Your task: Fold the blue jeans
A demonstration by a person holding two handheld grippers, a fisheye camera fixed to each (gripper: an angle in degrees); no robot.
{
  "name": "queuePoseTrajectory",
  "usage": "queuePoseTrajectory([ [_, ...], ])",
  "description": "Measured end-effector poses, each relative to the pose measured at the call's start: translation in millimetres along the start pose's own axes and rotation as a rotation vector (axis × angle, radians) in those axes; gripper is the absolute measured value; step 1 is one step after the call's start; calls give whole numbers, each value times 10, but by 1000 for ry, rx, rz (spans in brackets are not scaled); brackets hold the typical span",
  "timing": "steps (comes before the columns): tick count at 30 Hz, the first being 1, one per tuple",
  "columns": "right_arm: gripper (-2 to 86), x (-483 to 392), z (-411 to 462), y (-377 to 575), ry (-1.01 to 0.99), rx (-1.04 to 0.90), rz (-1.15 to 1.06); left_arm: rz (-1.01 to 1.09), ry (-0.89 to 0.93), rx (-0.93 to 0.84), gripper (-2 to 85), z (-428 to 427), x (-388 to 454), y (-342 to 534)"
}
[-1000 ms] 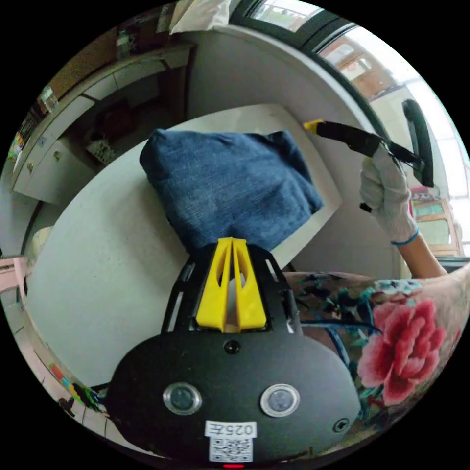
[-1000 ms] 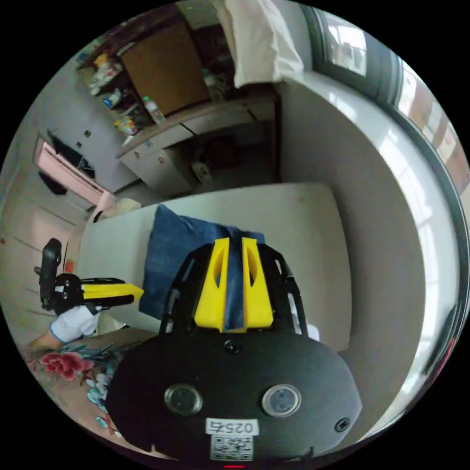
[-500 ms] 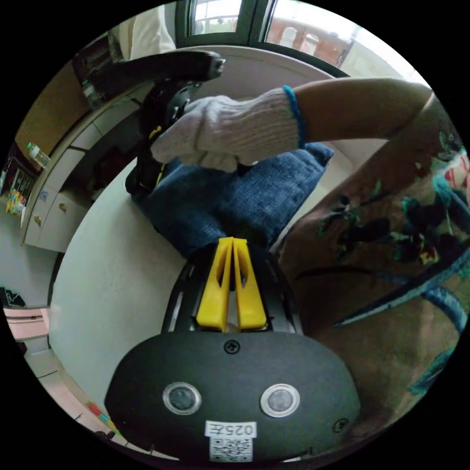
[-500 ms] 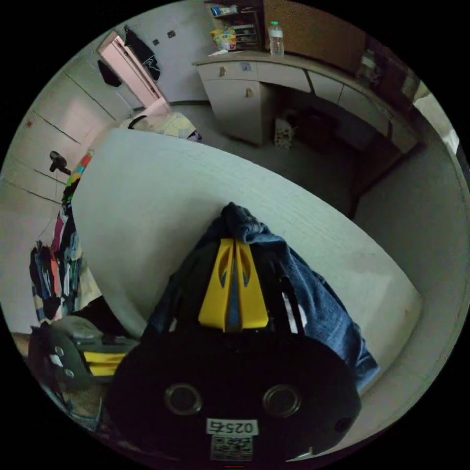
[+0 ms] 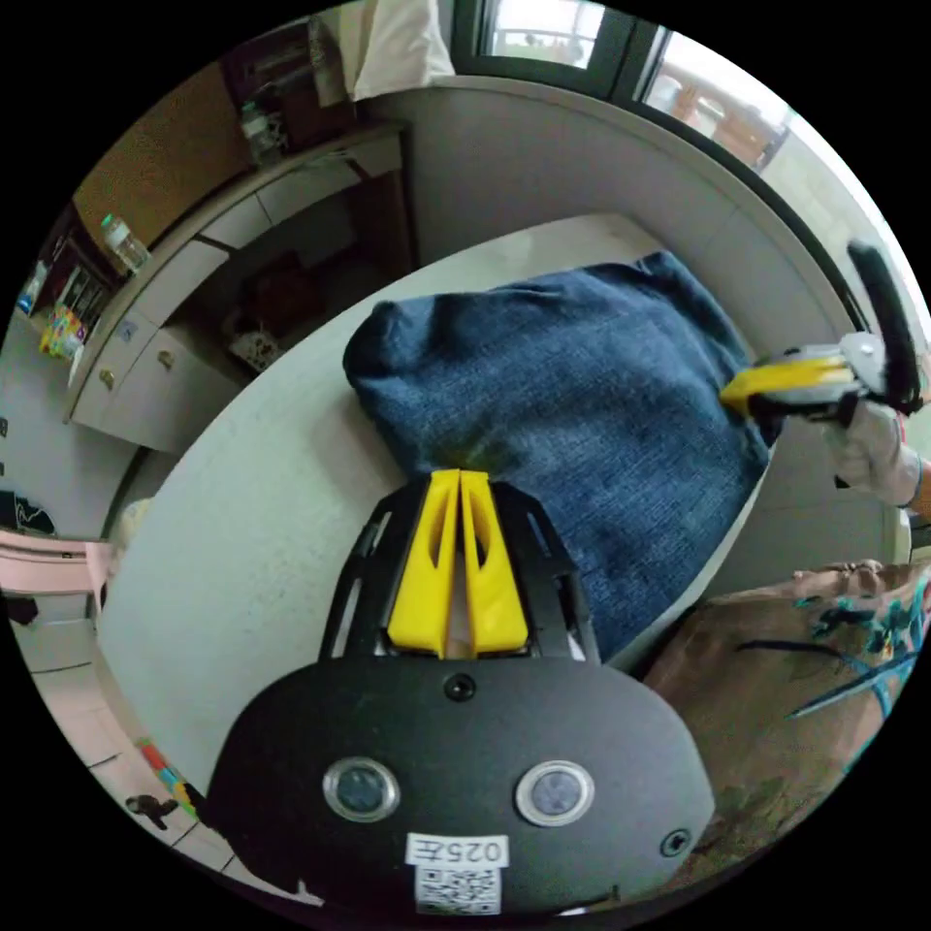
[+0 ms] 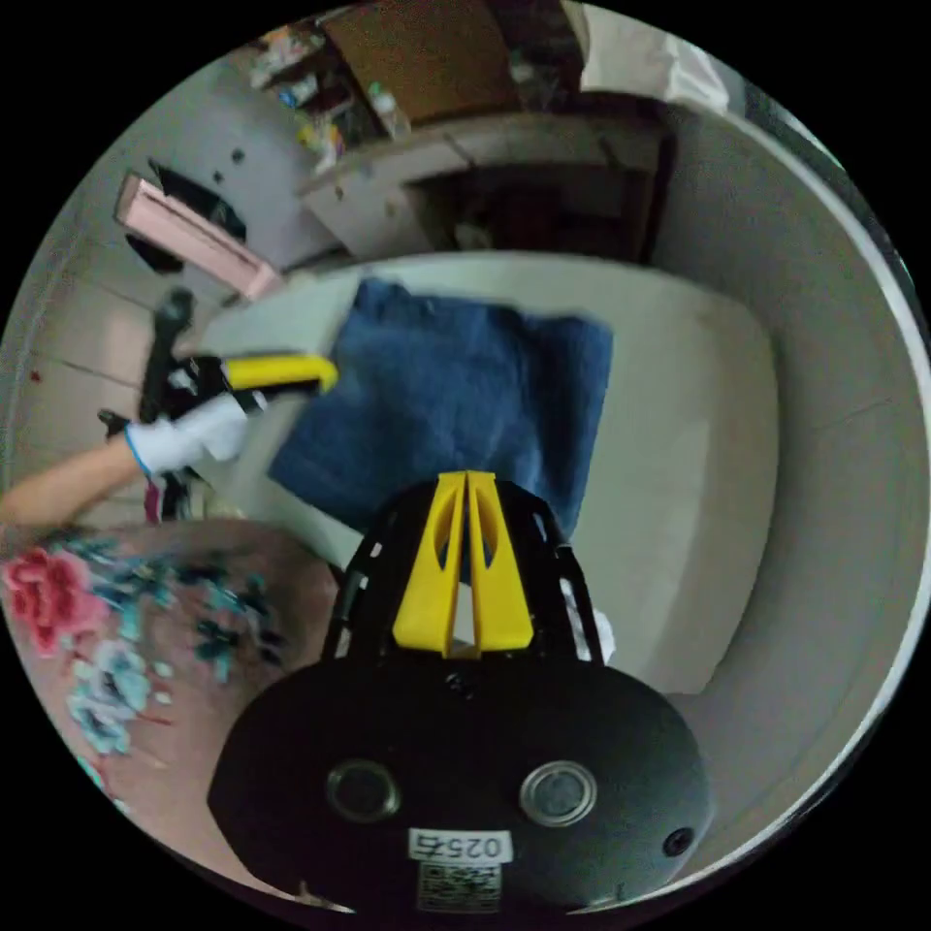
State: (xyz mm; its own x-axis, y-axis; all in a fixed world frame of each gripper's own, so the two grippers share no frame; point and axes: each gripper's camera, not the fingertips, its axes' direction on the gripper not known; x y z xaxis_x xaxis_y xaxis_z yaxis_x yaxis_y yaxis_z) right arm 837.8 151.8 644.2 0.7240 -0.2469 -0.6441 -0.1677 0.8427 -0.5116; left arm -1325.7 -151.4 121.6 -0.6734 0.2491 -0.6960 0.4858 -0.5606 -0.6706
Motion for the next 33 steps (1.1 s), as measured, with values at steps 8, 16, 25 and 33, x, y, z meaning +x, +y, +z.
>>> queuePoseTrajectory([
  [8,39,796,52,-75,-291,-59,125,-369,319,-52,10,-712,-669,-9],
  [16,176,1973,42,22,-412,62,339,-484,528,-105,101,-1277,-1001,313],
  [25,135,2254,901,-200,-611,-16,252,-597,797,-70,75,-1822,-1241,94],
  [33,135,2427,1230,-301,-451,69,229,-516,732,-194,87,-2727,-1312,-553],
])
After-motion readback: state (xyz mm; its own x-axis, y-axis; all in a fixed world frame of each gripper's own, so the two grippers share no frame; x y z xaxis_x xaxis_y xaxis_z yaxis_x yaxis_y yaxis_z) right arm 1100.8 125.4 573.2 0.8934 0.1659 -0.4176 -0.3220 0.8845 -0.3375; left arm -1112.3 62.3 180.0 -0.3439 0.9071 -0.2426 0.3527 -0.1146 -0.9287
